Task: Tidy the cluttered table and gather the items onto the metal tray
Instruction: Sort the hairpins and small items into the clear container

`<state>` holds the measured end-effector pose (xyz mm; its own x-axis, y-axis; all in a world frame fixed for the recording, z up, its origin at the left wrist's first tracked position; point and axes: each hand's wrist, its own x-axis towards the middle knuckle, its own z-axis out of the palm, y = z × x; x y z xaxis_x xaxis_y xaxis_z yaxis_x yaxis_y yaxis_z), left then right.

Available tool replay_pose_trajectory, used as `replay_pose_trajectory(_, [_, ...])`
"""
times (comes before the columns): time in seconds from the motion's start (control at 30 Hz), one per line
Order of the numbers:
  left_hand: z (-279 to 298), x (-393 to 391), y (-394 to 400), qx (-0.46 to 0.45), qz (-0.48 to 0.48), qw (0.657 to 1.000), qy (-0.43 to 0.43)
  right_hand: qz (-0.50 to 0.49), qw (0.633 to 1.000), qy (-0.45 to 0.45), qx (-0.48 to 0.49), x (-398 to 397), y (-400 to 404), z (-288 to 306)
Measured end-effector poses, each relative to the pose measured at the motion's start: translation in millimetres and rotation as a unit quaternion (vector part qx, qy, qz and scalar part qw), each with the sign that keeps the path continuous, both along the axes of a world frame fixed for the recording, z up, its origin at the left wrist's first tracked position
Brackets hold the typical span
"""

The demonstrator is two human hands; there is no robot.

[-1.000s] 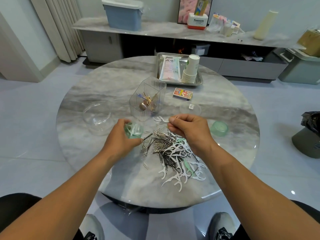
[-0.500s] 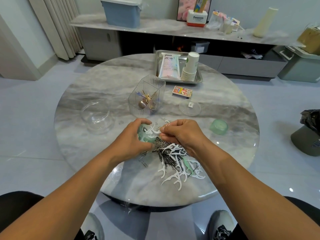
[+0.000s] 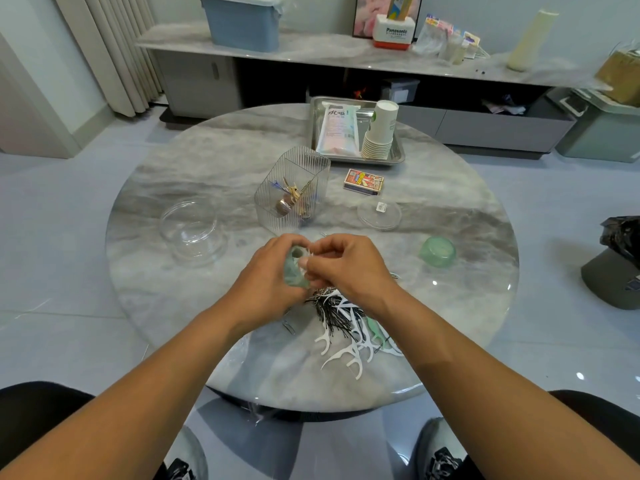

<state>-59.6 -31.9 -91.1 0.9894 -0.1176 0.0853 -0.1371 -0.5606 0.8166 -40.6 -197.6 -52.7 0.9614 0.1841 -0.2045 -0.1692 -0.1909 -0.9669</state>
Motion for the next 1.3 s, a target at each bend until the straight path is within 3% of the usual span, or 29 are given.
replay_pose_trajectory(0.13, [-5.4, 4.6, 2.7, -0.062, 0.041, 0.997, 0.026, -0.088, 0.994, -0.068, -0.009, 5.5, -4.1, 4.2])
replay_pose_trajectory(0.37, [-13.8, 7.6, 11.1, -0.088, 0.116, 0.989, 0.029, -0.072, 0.973, -0.033, -0.216, 19.6, -34.4, -4.7])
replay_pose_trajectory(0.47, [-22.9, 11.0, 18.2, -0.14, 0.168, 0.975, 0.037, -0.004, 0.934, -0.002, -0.356, 22.7, -52.1, -3.3])
replay_pose_trajectory(0.57, [-32.8, 10.7, 24.9, -0.154, 0.2, 0.967, 0.042, 0.074, 0.87, 0.052, -0.485, 20.4, -66.2, 0.5])
replay_pose_trajectory(0.67, [-38.3, 7.0, 28.5, -0.134, 0.214, 0.967, 0.043, 0.135, 0.824, 0.093, -0.543, 11.5, -74.3, 2.5])
replay_pose_trajectory(0.8, [-32.8, 3.1, 28.9, -0.142, 0.207, 0.967, 0.05, 0.174, 0.827, 0.102, -0.524, -1.1, -77.0, -3.0])
replay_pose_trajectory(0.93, [-21.6, -1.6, 23.0, -0.099, 0.207, 0.973, 0.022, 0.152, 0.822, 0.061, -0.545, -9.9, -73.0, -12.9])
replay_pose_trajectory(1.03, [-12.5, -4.7, 14.4, -0.007, 0.209, 0.977, -0.048, 0.13, 0.828, 0.05, -0.543, -10.5, -71.6, -20.6])
replay_pose_trajectory(1.17, [-2.0, -12.2, -4.0, 0.085, 0.143, 0.971, -0.17, 0.073, 0.867, 0.047, -0.49, -3.2, -72.5, -28.5])
replay_pose_trajectory(1.3, [-6.7, -21.2, -30.9, 0.071, 0.006, 0.994, -0.088, 0.007, 0.889, -0.02, -0.457, 5.5, -75.7, -36.9])
